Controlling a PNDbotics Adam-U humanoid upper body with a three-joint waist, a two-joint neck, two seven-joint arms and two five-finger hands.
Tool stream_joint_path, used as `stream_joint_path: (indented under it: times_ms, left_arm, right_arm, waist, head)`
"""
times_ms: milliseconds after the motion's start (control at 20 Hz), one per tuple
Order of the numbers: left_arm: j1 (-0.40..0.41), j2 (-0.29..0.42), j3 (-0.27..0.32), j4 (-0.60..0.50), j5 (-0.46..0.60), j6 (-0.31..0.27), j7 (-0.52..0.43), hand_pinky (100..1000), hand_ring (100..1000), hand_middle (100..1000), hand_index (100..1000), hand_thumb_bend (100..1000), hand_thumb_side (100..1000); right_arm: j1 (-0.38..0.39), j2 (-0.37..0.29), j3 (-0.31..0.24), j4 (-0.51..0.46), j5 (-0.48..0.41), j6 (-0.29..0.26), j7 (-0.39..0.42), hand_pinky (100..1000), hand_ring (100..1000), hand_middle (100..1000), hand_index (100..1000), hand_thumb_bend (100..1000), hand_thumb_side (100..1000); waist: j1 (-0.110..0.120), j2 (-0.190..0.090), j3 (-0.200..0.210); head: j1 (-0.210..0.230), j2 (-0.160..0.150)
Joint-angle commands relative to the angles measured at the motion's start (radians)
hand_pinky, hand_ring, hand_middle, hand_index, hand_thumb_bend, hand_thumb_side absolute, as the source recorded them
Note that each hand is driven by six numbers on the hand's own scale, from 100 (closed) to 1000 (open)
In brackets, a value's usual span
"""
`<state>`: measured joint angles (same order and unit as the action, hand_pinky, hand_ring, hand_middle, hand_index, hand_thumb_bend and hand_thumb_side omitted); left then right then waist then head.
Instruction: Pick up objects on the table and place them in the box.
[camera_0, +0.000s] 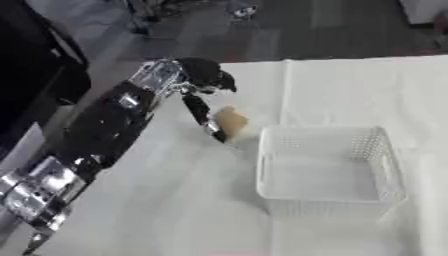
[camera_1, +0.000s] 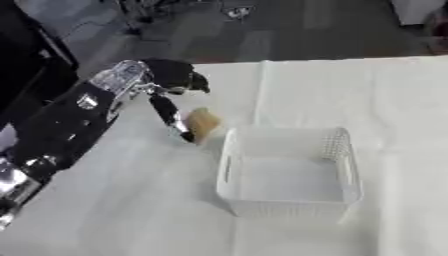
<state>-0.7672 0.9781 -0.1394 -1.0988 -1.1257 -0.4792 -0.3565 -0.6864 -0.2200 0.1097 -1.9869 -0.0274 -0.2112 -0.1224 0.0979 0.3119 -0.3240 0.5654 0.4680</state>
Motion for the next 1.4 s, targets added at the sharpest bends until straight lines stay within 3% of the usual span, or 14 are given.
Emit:
stream_joint_path:
  times_ms: [50,1400]
  left_arm:
    - [-0.007,0.015,0.003,0.006,0.011,-0.002,-0.014,1000,865,926,968,1000,975]
    - [-0.001,0.003,-0.001,0.016,0.033,0.021,-0.053,909,797,876,945,968,768]
  right_arm:
    - [-0.017,-0.002,0.0,-0.013,-0.003,0.001,0.005,100,355,425,814,156,1000]
    - [-0.025,0.004,0.001,-0.013,-0.005,0.0,0.007,100,355,424,812,154,1000]
  waist:
    - [-0.002,-0.016,0.0]
    - [-0.001,-0.014,-0.005]
  head:
    - [0.015,-0.017]
    - [0.021,-0.017]
